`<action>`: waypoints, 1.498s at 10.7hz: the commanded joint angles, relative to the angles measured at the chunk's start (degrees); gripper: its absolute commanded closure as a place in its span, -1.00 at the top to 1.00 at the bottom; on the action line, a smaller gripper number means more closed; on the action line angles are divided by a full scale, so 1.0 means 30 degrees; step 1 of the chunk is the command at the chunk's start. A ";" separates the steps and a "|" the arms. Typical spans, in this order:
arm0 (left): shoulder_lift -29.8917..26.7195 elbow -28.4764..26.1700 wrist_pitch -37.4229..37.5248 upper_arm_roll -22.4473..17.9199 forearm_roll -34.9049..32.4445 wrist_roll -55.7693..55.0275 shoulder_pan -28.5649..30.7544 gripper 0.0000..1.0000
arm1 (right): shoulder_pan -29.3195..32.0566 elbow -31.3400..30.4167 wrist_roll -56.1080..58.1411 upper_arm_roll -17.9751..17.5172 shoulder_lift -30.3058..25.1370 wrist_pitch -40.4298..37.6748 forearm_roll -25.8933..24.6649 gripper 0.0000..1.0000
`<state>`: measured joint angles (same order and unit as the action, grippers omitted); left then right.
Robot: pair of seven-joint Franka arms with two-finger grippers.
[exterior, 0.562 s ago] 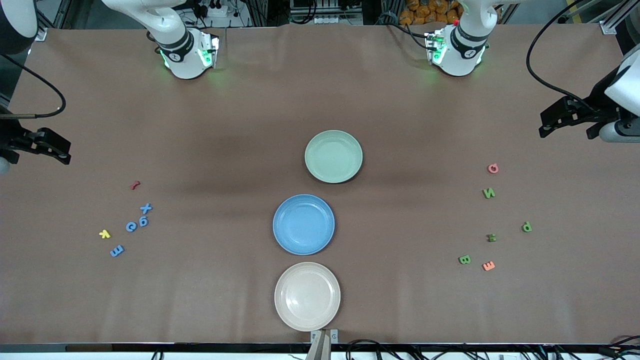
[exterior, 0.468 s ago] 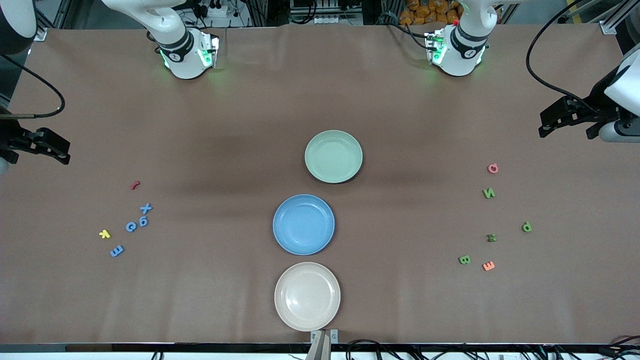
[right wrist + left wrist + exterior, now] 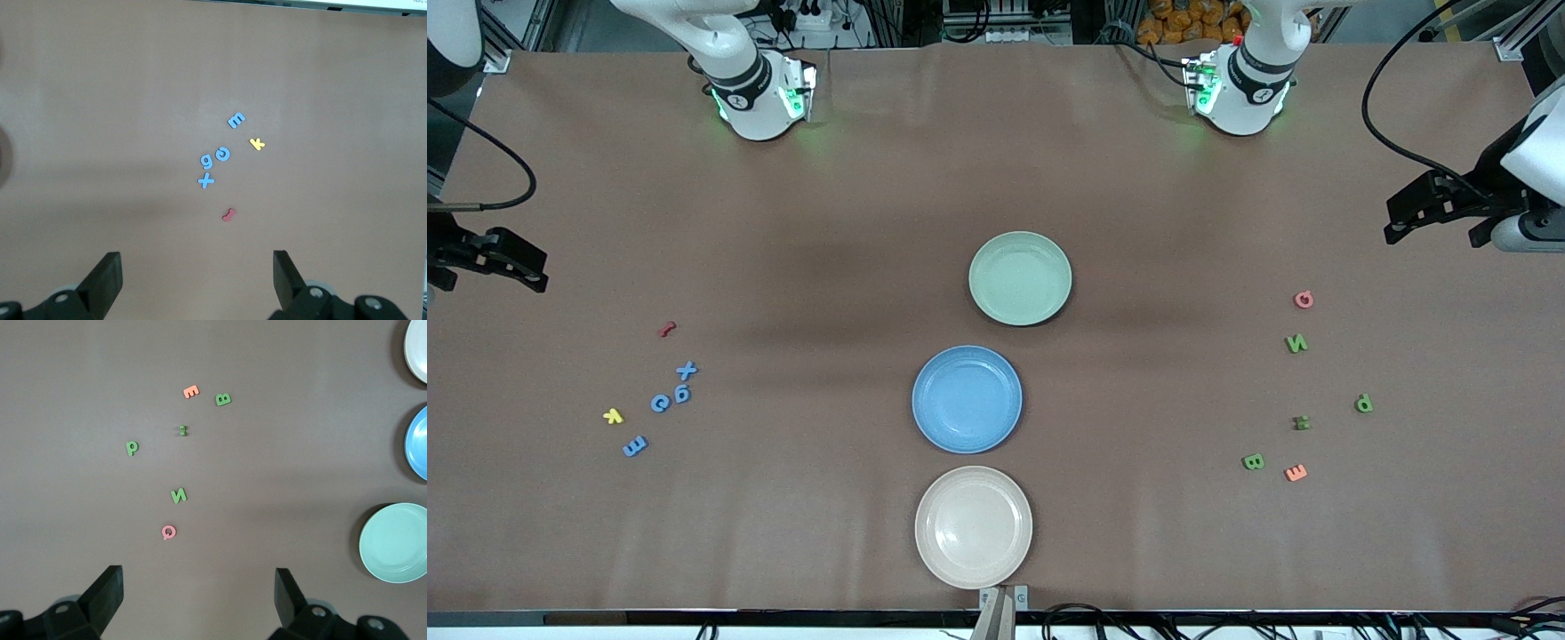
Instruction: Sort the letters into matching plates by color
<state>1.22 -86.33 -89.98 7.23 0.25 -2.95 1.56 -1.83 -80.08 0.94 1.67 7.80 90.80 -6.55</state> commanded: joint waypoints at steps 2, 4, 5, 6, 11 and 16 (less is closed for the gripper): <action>0.0472 0.0389 0.0081 -0.0095 -0.0142 0.0279 -0.0081 1.00 | 0.0375 0.0150 -0.0195 -0.0411 0.0007 -0.0208 0.0132 1.00; 0.0559 0.0300 0.0052 -0.0095 -0.0201 0.0370 -0.0226 1.00 | 0.0404 0.0150 -0.0195 -0.0411 0.0007 -0.0179 0.0132 1.00; 0.0763 0.0301 0.0052 -0.0095 -0.0230 0.0224 -0.0401 1.00 | 0.0375 0.0150 -0.0195 -0.0411 0.0007 -0.0207 0.0132 1.00; 0.0765 0.0330 0.0052 -0.0095 -0.0115 0.0049 -0.0403 1.00 | 0.0375 0.0150 -0.0195 -0.0411 -0.0022 -0.0266 0.0161 1.00; 0.1641 -0.0369 0.0023 -0.0037 0.0033 -0.1185 -0.0814 1.00 | 0.0463 0.0121 -0.0108 -0.0411 0.0037 -0.0237 0.0162 1.00; 0.1994 -0.6251 -0.6845 -0.0066 -0.0230 0.0746 0.1232 1.00 | 0.0492 0.0092 -0.0107 -0.0411 0.0037 -0.0178 0.0162 1.00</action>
<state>8.34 -95.73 -100.16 6.95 0.24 -4.05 2.04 -1.30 -80.13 0.88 1.40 7.97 90.70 -6.53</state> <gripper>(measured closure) 0.000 0.000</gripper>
